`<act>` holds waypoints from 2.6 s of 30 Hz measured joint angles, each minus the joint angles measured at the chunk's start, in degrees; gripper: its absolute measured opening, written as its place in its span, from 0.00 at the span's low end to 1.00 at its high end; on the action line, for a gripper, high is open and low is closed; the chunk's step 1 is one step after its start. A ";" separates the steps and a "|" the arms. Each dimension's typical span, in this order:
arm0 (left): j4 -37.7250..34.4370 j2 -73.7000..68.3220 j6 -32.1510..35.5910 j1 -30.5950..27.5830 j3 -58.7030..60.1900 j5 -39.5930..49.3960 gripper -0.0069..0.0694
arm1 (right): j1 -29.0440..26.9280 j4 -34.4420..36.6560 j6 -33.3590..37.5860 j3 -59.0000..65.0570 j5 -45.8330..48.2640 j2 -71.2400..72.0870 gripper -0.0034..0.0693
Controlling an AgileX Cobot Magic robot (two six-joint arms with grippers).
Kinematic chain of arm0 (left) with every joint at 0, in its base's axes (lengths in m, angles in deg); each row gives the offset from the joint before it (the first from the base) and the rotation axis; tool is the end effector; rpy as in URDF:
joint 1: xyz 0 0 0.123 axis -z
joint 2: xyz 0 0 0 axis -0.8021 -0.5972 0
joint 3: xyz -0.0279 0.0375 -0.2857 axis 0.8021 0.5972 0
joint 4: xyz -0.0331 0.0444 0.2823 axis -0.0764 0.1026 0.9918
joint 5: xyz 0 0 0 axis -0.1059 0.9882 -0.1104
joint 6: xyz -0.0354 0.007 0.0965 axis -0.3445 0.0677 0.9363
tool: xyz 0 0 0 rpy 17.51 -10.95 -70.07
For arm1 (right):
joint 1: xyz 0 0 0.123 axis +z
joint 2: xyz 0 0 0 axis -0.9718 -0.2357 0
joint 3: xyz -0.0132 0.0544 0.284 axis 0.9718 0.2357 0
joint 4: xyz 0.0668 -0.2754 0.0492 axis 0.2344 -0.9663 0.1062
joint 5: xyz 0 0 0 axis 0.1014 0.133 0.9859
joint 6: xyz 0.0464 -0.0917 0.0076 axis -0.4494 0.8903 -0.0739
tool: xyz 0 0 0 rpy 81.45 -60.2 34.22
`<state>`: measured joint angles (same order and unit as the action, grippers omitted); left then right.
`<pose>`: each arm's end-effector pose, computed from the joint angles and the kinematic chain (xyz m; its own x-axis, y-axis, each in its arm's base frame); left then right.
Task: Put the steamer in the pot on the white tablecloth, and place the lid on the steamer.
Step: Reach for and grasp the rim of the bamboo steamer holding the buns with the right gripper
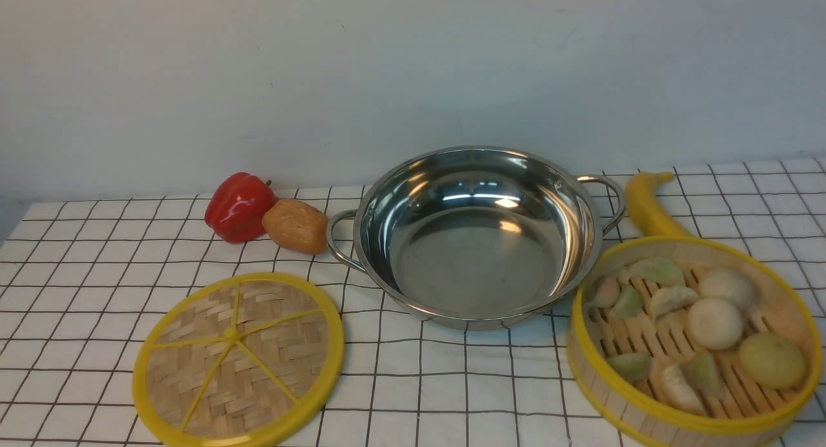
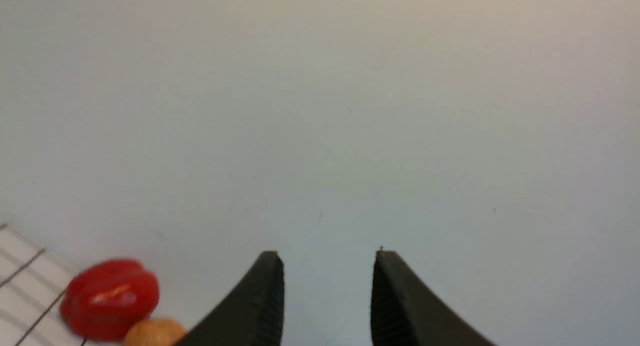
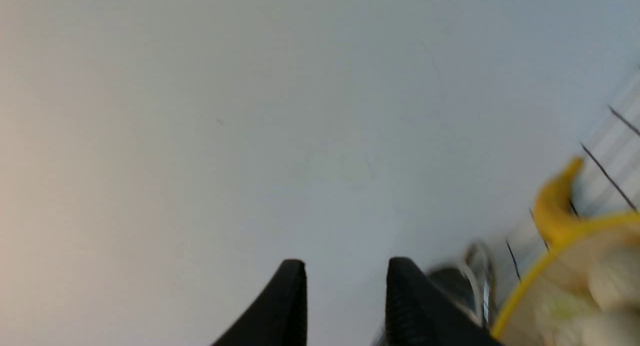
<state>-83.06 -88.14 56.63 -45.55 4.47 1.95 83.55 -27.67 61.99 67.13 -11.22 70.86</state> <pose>0.0957 -0.0032 0.2337 0.1933 -0.6954 -0.6921 0.2322 0.7178 -0.6564 0.0936 0.0149 0.2462 -0.0649 0.8813 -0.4681 -0.2040 0.4475 0.8707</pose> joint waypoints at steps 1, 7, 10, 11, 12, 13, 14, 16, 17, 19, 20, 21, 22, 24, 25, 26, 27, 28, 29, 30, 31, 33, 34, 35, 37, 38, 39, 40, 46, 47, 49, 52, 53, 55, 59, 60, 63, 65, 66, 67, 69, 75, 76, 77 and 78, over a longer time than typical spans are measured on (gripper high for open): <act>0.00 0.00 0.00 0.00 0.00 -0.71 0.41 | 0.00 -0.51 0.57 -0.71 -0.21 0.00 0.38; -0.17 0.00 -0.22 0.00 0.00 -5.77 0.41 | 0.00 -9.64 8.02 -10.39 -0.33 0.07 0.38; -0.17 0.00 -1.12 0.00 0.00 -10.36 0.41 | 0.00 -14.83 8.92 -16.52 -0.47 -0.17 0.38; 0.02 0.00 -1.54 0.00 0.00 -12.13 0.41 | 0.00 -16.68 8.99 -18.42 -0.62 -0.67 0.38; 0.14 0.00 -1.60 0.00 0.00 -12.92 0.41 | 0.00 -16.68 9.00 -18.91 -0.69 -0.66 0.38; 1.31 0.00 -1.89 0.00 -0.38 -14.43 0.41 | 0.00 -19.44 9.06 -22.50 -0.97 -2.11 0.38; 2.94 0.00 -1.95 0.00 -1.27 -14.03 0.41 | 0.00 -21.05 9.12 -25.20 -0.97 -3.38 0.38; 7.96 0.00 -1.95 0.00 -4.53 -10.00 0.41 | 0.00 -23.55 9.12 -30.95 0.75 -6.42 0.38; 11.50 0.00 -2.03 0.00 -6.57 -5.18 0.41 | 0.00 -24.33 9.12 -33.89 2.94 -8.60 0.38; 18.59 -0.96 -2.15 0.00 -10.87 4.24 0.41 | 0.00 -25.15 9.13 -38.96 10.15 -13.90 0.38; 21.83 -2.36 -2.32 0.00 -12.97 9.74 0.41 | 0.00 -25.25 9.41 -41.99 15.85 -17.67 0.38; 22.27 -2.65 -2.38 0.00 -13.77 10.60 0.41 | 0.00 -25.26 9.57 -42.95 17.94 -18.95 0.38; 24.48 -5.24 -2.52 0.00 -16.44 16.18 0.41 | 0.00 -25.44 10.28 -45.51 24.52 -23.06 0.38; 25.39 -7.43 -2.60 0.00 -18.62 21.11 0.41 | 0.00 -25.49 11.02 -48.29 32.23 -27.78 0.38; 25.50 -9.75 -2.79 0.00 -20.97 24.85 0.41 | 0.00 -25.83 11.53 -49.84 39.41 -32.32 0.38; 25.31 -12.54 -2.79 0.00 -22.85 28.16 0.41 | 0.00 -26.19 11.73 -50.78 43.86 -35.39 0.38; 25.28 -14.63 -2.79 0.00 -24.29 30.73 0.41 | 0.00 -26.81 11.90 -51.52 48.36 -38.84 0.38; 25.21 -16.38 -2.79 0.00 -25.69 33.22 0.41 | 0.00 -27.34 11.90 -51.89 50.68 -40.93 0.38; 25.21 -18.62 -2.73 0.00 -27.11 35.57 0.41 | 0.00 -28.31 11.90 -52.03 53.07 -43.43 0.38; 25.37 -20.53 -2.43 0.00 -28.26 37.57 0.41 | 0.00 -29.49 11.90 -52.11 54.76 -45.77 0.38; 25.72 -23.38 -1.75 0.00 -30.04 40.81 0.41 | 0.00 -31.18 11.90 -52.11 56.08 -47.88 0.38; 26.74 -27.97 -0.34 0.00 -32.73 46.20 0.41 | 0.00 -34.30 11.64 -52.11 57.74 -51.72 0.38; 27.29 -30.64 0.25 0.00 -33.88 48.72 0.41 | 0.00 -35.87 11.18 -52.11 58.18 -53.12 0.38; 27.46 -31.16 0.31 0.00 -34.46 49.96 0.41 | 0.00 -36.74 10.85 -52.11 58.28 -53.43 0.38; 28.48 -38.20 1.97 0.00 -37.57 57.49 0.41 | 0.00 -42.60 8.00 -52.11 59.52 -57.38 0.38; 28.77 -40.33 2.86 0.00 -38.77 59.33 0.41 | 0.00 -45.41 6.55 -52.11 60.21 -58.73 0.38; 29.15 -43.46 4.43 0.00 -39.87 61.56 0.41 | 0.00 -48.23 4.76 -52.12 61.22 -60.02 0.38; 29.36 -45.96 5.60 0.00 -40.90 62.95 0.41 | 0.00 -50.95 3.46 -52.12 62.17 -61.29 0.38; 28.91 -58.23 10.26 -0.08 -43.99 64.87 0.41 | 0.00 -57.95 0.27 -52.12 63.55 -66.06 0.38; 28.24 -59.99 11.29 -0.51 -44.05 64.76 0.41 | 0.00 -57.95 0.14 -52.17 62.94 -66.60 0.38; 27.10 -61.93 12.62 -1.81 -44.10 64.40 0.41 | 0.00 -57.95 -0.16 -52.23 62.16 -67.34 0.38; 21.24 -66.50 19.84 -8.27 -44.17 62.32 0.41 | -0.35 -58.01 -1.72 -52.54 61.09 -69.50 0.38; 18.26 -67.42 22.66 -10.97 -44.17 61.61 0.41 | -0.94 -58.01 -1.86 -52.54 60.64 -70.26 0.38; 12.35 -68.78 27.48 -16.49 -44.47 61.19 0.41 | -2.58 -57.95 -1.86 -52.54 59.45 -71.92 0.38; -4.45 -70.54 41.05 -27.96 -45.54 61.98 0.41 | -8.79 -57.75 -0.30 -52.54 56.67 -75.39 0.38; -5.20 -70.58 41.76 -28.82 -45.54 62.15 0.41 | -9.19 -57.58 0.08 -52.54 56.60 -75.60 0.38; -15.44 -70.86 51.94 -32.68 -45.72 63.75 0.41 | -16.07 -52.70 4.59 -52.55 55.55 -79.17 0.38; -17.20 -70.92 53.74 -32.91 -45.72 63.76 0.41 | -17.59 -50.27 5.95 -52.55 54.93 -80.22 0.38; -18.60 -70.98 55.00 -32.97 -45.72 63.96 0.41 | -19.46 -46.38 9.41 -52.55 53.22 -82.18 0.38; -18.99 -71.05 55.42 -32.97 -45.72 63.97 0.41 | -19.96 -44.70 11.12 -52.55 52.49 -83.09 0.38; -19.11 -71.05 56.08 -32.97 -45.72 63.84 0.41 | -20.40 -41.91 13.15 -52.55 51.31 -85.48 0.38; -19.26 -71.05 56.72 -32.97 -45.72 63.07 0.41 | -20.46 -39.46 14.56 -52.60 49.83 -91.67 0.38; -19.31 -71.05 56.87 -32.97 -45.72 63.07 0.41 | -20.46 -38.88 14.79 -52.60 49.45 -93.51 0.38; -19.37 -71.05 56.87 -32.97 -45.72 63.07 0.41 | -20.46 -38.62 14.85 -52.67 49.36 -94.09 0.38; -19.54 -71.05 56.98 -32.97 -45.72 63.07 0.41 | -20.46 -38.31 14.91 -52.73 49.30 -94.52 0.38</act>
<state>-102.61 -159.19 113.61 -78.52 -41.25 65.02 63.10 -65.98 76.90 14.40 38.08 -23.66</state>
